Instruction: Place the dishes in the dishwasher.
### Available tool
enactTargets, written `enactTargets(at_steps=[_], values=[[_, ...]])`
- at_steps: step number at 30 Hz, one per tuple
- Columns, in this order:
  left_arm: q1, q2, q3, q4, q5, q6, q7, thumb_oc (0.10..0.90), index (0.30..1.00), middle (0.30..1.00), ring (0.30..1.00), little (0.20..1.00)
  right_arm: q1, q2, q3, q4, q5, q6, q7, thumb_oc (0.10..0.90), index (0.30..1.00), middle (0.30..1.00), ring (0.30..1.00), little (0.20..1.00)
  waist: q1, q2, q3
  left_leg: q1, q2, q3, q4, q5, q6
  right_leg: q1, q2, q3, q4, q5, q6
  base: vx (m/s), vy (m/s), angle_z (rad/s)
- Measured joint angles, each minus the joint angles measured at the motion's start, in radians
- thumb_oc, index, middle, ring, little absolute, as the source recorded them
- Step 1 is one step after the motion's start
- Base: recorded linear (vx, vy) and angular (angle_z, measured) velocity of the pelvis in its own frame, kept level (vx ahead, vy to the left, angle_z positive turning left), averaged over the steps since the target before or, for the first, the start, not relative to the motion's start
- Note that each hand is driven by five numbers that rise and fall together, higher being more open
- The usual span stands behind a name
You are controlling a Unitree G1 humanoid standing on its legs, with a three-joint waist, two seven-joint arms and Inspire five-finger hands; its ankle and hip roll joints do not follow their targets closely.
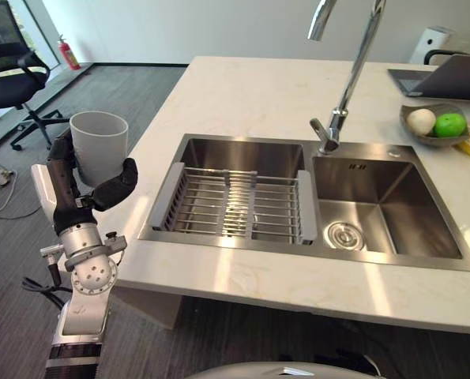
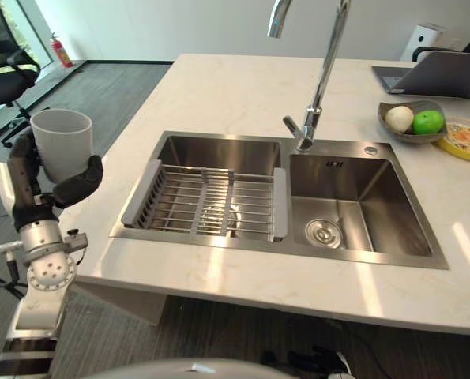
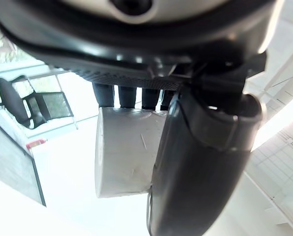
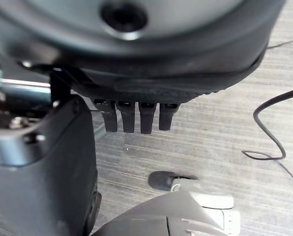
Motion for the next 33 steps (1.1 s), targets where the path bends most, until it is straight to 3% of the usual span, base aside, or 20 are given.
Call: enactTargets(at_steps=[5,7,9,10,11,12,13,15,18,19,21,22,23,26,27,28,29,31,32,33], values=[[0.116,-0.009,0.006,-0.005,0.019,-0.031,0.0,0.4,0.3,0.3,0.3,0.3,0.017,-0.047,0.067,-0.004,-0.09,0.001,-0.005,0.8,0.9,0.9,0.9,0.9,0.124,0.005,0.029,-0.127,-0.014,-0.18,0.087,0.017,-0.02,-0.004,-0.01,-0.146,0.0,-0.007,-0.004,-0.16,-0.046,0.87],[0.126,-0.016,0.004,-0.007,0.018,-0.029,0.002,0.4,0.3,0.3,0.3,0.3,0.025,-0.055,0.07,-0.004,-0.094,0.004,-0.008,0.8,0.9,0.9,0.9,0.9,0.174,0.007,0.049,-0.199,-0.03,-0.284,0.065,0.091,-0.057,-0.019,-0.015,-0.259,0.004,-0.018,-0.009,-0.25,-0.05,1.91],[0.093,-0.012,0.006,-0.007,0.01,-0.028,0.006,0.4,0.3,0.3,0.3,0.3,0.029,-0.068,0.099,0.003,-0.133,0.001,-0.014,0.8,0.9,0.9,0.9,0.9,0.209,0.001,0.075,-0.279,-0.054,-0.392,-0.016,0.238,-0.159,-0.05,-0.024,-0.385,0.007,-0.022,-0.049,-0.38,-0.019,2.44],[0.085,-0.008,0.015,-0.006,0.009,-0.028,0.02,0.4,0.3,0.3,0.3,0.3,0.036,-0.066,0.09,0.011,-0.133,-0.019,-0.036,0.8,0.9,0.9,0.9,0.9,0.216,0.007,0.084,-0.309,-0.044,-0.344,-0.023,0.19,-0.171,-0.067,-0.03,-0.469,0.007,-0.013,-0.074,-0.35,0.088,2.2],[0.084,-0.008,0.038,-0.003,0.006,-0.026,0.031,0.4,0.3,0.3,0.3,0.3,0.035,-0.052,0.072,0.008,-0.136,-0.021,-0.039,0.8,0.9,0.9,0.9,0.9,0.212,-0.017,0.093,-0.328,-0.039,-0.231,0.003,0.143,-0.102,-0.074,-0.044,-0.516,0.001,-0.012,-0.073,-0.2,0.074,2.23],[0.068,-0.005,0.066,-0.002,-0.017,-0.015,0.051,0.4,0.3,0.3,0.3,0.3,0.026,-0.023,0.045,0.014,-0.149,-0.018,-0.036,0.8,0.9,0.9,0.9,0.9,0.162,-0.058,0.1,-0.355,-0.008,0.02,0.12,0.096,-0.067,-0.07,-0.097,-0.621,0.0,-0.007,-0.07,-0.13,0.186,2.56],[0.045,-0.008,0.073,0.0,-0.02,-0.017,0.057,0.4,0.3,0.3,0.3,0.3,0.021,-0.012,0.044,0.025,-0.162,-0.022,-0.036,0.8,0.9,0.9,0.9,0.9,0.121,-0.079,0.098,-0.342,0.036,0.121,0.183,0.073,-0.075,-0.051,-0.114,-0.684,0.008,-0.016,-0.062,-0.28,0.351,2.47],[0.026,-0.003,0.052,-0.007,-0.017,-0.032,0.042,0.4,0.3,0.3,0.3,0.3,0.009,-0.014,0.01,0.051,-0.167,-0.007,-0.032,0.8,0.9,0.9,0.9,0.9,0.085,-0.073,0.1,-0.193,0.245,0.283,0.28,0.014,-0.184,0.008,-0.144,-0.793,0.022,0.002,-0.015,-0.35,0.399,2.05],[-0.008,-0.006,-0.026,-0.038,0.004,-0.057,0.014,0.4,0.3,0.3,0.3,0.3,0.014,-0.05,0.01,0.047,-0.166,0.0,-0.032,0.8,0.9,0.9,0.9,0.9,0.007,-0.047,0.071,-0.119,0.331,0.466,0.296,0.038,-0.161,0.03,-0.238,-0.936,0.136,-0.007,0.031,-0.07,0.147,1.88],[-0.042,-0.006,-0.08,-0.046,0.018,-0.06,-0.003,0.4,0.3,0.3,0.3,0.3,0.038,-0.076,0.008,0.045,-0.166,0.008,-0.033,0.8,0.9,0.9,0.9,0.9,-0.015,-0.019,0.055,-0.115,0.288,0.461,0.257,0.165,-0.098,0.043,-0.283,-0.926,0.174,-0.004,0.032,-0.03,0.184,1.79],[-0.056,-0.006,-0.087,-0.067,0.023,-0.063,-0.011,0.4,0.3,0.3,0.3,0.3,0.032,-0.073,-0.001,0.055,-0.167,0.012,-0.032,0.8,0.9,0.9,0.9,0.9,-0.014,-0.008,0.05,-0.078,0.21,0.418,0.121,0.109,-0.076,0.026,-0.365,-0.913,0.293,-0.055,0.03,-0.03,0.283,1.56],[-0.106,-0.001,-0.075,-0.074,0.023,-0.057,-0.007,0.4,0.3,0.3,0.3,0.3,0.02,-0.038,0.018,0.073,-0.167,0.016,-0.036,0.8,0.9,0.9,0.9,0.9,-0.014,-0.042,0.027,-0.141,0.193,0.379,0.128,0.083,-0.063,0.039,-0.309,-0.902,0.178,-0.055,0.004,0.06,0.379,1.66],[-0.146,0.008,-0.065,-0.081,0.023,-0.058,-0.005,0.4,0.3,0.3,0.3,0.3,0.033,0.002,-0.002,0.091,-0.164,0.023,-0.032,0.8,0.9,0.9,0.9,0.9,-0.004,-0.091,0.018,-0.178,0.162,0.346,0.147,0.079,-0.062,0.044,-0.302,-0.929,0.141,0.025,-0.052,0.08,0.283,1.49],[-0.097,0.022,-0.033,-0.087,0.021,-0.046,-0.001,0.4,0.3,0.3,0.3,0.3,0.042,0.028,-0.047,0.138,-0.153,0.037,-0.044,0.8,0.9,0.9,0.9,0.9,0.043,-0.128,0.016,-0.303,0.174,0.276,0.388,-0.023,-0.06,0.104,-0.338,-0.907,0.145,0.189,-0.055,0.16,0.248,0.84],[-0.077,0.019,-0.059,-0.095,0.021,-0.049,0.002,0.4,0.3,0.3,0.3,0.3,0.097,0.011,-0.102,0.135,-0.083,0.032,-0.043,0.8,0.9,0.9,0.9,0.9,0.052,-0.113,0.012,-0.277,0.098,0.275,0.204,0.011,-0.007,0.133,-0.381,-0.857,0.219,0.233,-0.036,0.34,0.349,1.79],[-0.08,0.034,-0.11,-0.1,0.022,-0.054,0.0,0.4,0.3,0.3,0.3,0.3,0.132,0.004,-0.138,0.127,-0.034,0.016,-0.056,0.8,0.9,0.9,0.9,0.9,-0.009,-0.08,0.022,-0.265,0.056,0.232,0.176,0.025,0.036,0.134,-0.428,-0.676,0.371,0.225,0.004,0.35,0.419,2.09],[-0.081,0.061,-0.142,-0.111,0.021,-0.054,0.004,0.4,0.3,0.3,0.3,0.3,0.146,0.026,-0.144,0.107,0.002,0.016,-0.058,0.8,0.9,0.9,0.9,0.9,-0.037,-0.086,0.018,-0.267,0.042,0.181,0.145,0.024,0.046,0.074,-0.369,-0.389,0.423,0.058,0.109,0.37,0.407,1.84],[-0.137,0.067,-0.189,-0.114,0.018,-0.056,0.01,0.4,0.3,0.3,0.3,0.3,0.092,0.104,-0.106,0.103,0.054,0.003,-0.052,0.8,0.9,0.9,0.9,0.9,-0.04,-0.089,0.042,-0.262,0.057,0.113,0.117,0.025,0.065,-0.08,-0.153,0.035,0.332,-0.146,0.188,0.22,0.258,0.82],[-0.167,0.071,-0.209,-0.095,0.017,-0.055,0.004,0.4,0.3,0.3,0.3,0.3,0.073,0.128,-0.096,0.089,0.069,0.002,-0.045,0.8,0.9,0.9,0.9,0.9,-0.044,-0.099,0.048,-0.245,0.058,0.094,0.081,0.036,0.075,-0.133,-0.11,0.063,0.299,-0.169,0.169,0.14,0.1,0.79],[-0.185,0.081,-0.233,-0.066,0.021,-0.053,-0.03,0.4,0.3,0.3,0.3,0.3,0.052,0.138,-0.079,0.079,0.071,0.005,-0.047,0.8,0.9,0.9,0.9,0.9,-0.065,-0.114,0.048,-0.195,0.041,0.085,0.014,0.061,0.05,-0.206,-0.098,-0.023,0.242,-0.145,0.126,0.11,0.04,0.69]])
